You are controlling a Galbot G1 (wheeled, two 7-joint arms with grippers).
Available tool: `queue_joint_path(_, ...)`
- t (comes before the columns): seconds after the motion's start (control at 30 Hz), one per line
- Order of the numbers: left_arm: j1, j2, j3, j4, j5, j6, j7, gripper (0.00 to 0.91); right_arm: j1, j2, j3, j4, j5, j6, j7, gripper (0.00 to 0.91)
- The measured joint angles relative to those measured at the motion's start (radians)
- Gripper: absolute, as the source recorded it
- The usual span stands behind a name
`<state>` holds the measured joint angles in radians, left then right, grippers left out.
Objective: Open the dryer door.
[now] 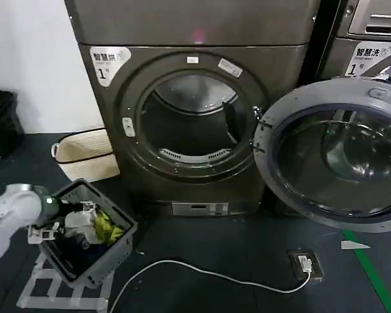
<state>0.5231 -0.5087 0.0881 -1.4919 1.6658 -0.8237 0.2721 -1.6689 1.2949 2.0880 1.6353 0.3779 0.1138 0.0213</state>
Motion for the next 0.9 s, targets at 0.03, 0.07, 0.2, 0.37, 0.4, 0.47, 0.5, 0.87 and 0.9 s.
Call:
queue_joint_path(0.03,-0.016,-0.008,0.012,0.013,-0.002,0.0,0.0,0.907,0.001,0.0,0.0,-0.001,0.0,0.001,0.0,0.907)
queue_joint_path(0.07,-0.033,-0.018,0.024,0.026,-0.006,0.0,0.001,0.907,0.001,0.0,0.0,-0.002,0.0,0.001,0.0,0.907)
queue_joint_path(0.2,-0.094,-0.051,0.07,0.08,-0.005,0.0,0.002,0.907,0.006,0.002,0.002,-0.001,0.0,0.003,0.001,0.907)
queue_joint_path(0.37,-0.154,-0.064,0.112,0.125,-0.019,0.0,0.003,0.907,0.007,0.005,0.007,0.0,-0.001,0.0,0.002,0.907)
queue_joint_path(0.4,-0.161,-0.064,0.117,0.129,-0.022,0.0,0.003,0.907,0.007,0.005,0.008,-0.001,-0.001,0.0,0.002,0.907)
queue_joint_path(0.47,-0.172,-0.066,0.125,0.134,-0.022,0.0,0.003,0.907,0.007,0.005,0.008,-0.003,-0.002,0.0,0.001,0.907)
queue_joint_path(0.5,-0.176,-0.066,0.127,0.136,-0.022,0.0,0.003,0.907,0.007,0.006,0.008,-0.003,-0.002,0.0,0.001,0.907)
queue_joint_path(0.87,-0.194,-0.065,0.135,0.145,-0.017,0.0,0.004,0.907,0.006,0.009,0.006,-0.001,-0.003,0.001,-0.001,0.907)
queue_joint_path(0.9,-0.194,-0.065,0.135,0.144,-0.016,0.0,0.004,0.907,0.006,0.009,0.006,-0.001,-0.003,0.001,-0.001,0.907)
